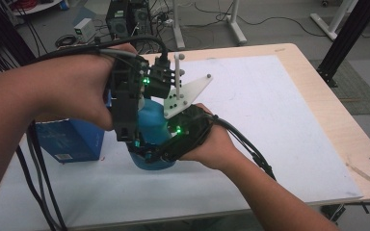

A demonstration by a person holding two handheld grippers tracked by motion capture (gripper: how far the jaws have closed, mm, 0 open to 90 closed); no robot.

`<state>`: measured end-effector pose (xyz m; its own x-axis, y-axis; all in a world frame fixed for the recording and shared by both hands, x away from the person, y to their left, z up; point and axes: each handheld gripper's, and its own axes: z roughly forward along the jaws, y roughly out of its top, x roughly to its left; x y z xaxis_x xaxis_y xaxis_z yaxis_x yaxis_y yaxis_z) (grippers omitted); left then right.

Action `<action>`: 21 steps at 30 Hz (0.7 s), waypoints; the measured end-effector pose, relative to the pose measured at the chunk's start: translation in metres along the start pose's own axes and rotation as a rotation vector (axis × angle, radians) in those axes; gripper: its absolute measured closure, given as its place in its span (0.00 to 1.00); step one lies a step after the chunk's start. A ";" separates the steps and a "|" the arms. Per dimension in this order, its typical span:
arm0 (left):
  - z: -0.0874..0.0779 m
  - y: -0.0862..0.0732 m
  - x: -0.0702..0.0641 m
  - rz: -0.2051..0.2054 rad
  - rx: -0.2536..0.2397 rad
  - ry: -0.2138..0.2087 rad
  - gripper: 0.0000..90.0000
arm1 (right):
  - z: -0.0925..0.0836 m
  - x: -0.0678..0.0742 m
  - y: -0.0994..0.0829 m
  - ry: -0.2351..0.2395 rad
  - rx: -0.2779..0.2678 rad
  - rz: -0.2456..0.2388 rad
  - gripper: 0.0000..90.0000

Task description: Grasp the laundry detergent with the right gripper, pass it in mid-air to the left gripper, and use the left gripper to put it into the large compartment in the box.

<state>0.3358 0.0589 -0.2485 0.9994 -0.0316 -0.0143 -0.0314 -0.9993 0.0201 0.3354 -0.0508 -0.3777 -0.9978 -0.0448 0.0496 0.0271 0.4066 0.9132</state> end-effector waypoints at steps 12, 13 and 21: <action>-0.002 0.002 -0.001 -0.017 0.009 0.007 0.14 | -0.002 0.000 0.001 -0.011 -0.008 -0.005 0.51; -0.002 0.002 -0.001 -0.017 0.009 0.007 0.14 | -0.002 0.000 0.001 -0.012 -0.008 -0.005 0.51; -0.002 0.003 -0.002 -0.020 0.022 0.016 0.19 | -0.001 0.000 0.000 -0.015 -0.005 -0.002 0.51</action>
<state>0.3339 0.0565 -0.2468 0.9999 -0.0115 0.0014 -0.0115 -0.9999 -0.0022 0.3356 -0.0515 -0.3770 -0.9986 -0.0322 0.0417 0.0253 0.4018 0.9154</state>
